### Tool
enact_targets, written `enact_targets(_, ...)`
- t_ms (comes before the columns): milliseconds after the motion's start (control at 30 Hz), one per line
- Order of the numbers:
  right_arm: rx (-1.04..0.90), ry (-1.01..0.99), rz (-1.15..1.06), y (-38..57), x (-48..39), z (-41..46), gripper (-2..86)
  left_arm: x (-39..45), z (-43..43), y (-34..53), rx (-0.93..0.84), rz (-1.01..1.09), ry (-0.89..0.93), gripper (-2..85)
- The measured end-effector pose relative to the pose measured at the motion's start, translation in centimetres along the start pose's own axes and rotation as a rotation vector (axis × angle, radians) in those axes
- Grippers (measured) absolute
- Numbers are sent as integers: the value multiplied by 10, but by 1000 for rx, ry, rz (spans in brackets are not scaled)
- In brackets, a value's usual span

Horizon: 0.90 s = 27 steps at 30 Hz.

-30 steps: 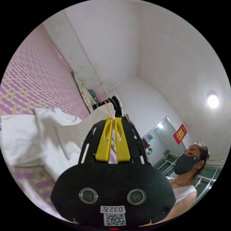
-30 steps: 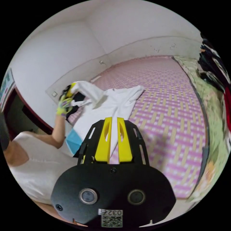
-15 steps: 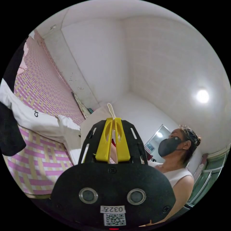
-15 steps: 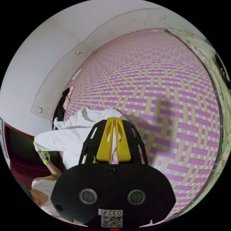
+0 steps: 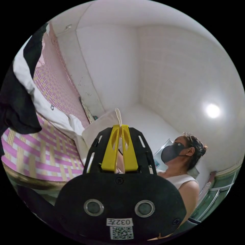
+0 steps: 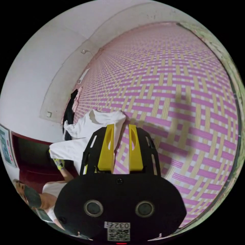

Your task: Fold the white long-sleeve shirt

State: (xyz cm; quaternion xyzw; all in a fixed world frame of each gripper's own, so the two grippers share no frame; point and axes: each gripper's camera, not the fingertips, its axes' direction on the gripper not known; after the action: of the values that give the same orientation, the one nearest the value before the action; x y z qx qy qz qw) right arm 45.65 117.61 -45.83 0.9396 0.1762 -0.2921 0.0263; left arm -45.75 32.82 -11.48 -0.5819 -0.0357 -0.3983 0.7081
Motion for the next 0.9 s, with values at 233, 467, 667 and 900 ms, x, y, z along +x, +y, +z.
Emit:
enact_targets(233, -87, -99, 8, -25, -1, 29, 81, -27, 3, 7, 10, -37, 59, -12)
enact_targets(467, -14, 112, -93, -37, -38, 32, 3, -40, 4, 4, 4, -38, 35, -11)
enact_targets(667, 75, 305, -108, -27, -51, 42, 47, -60, 5, 3, 48, -76, 18, -10)
enact_targets(900, 220, 222, -122, 37, -82, -14, 51, -55, 16, -7, 7, -60, 21, -10)
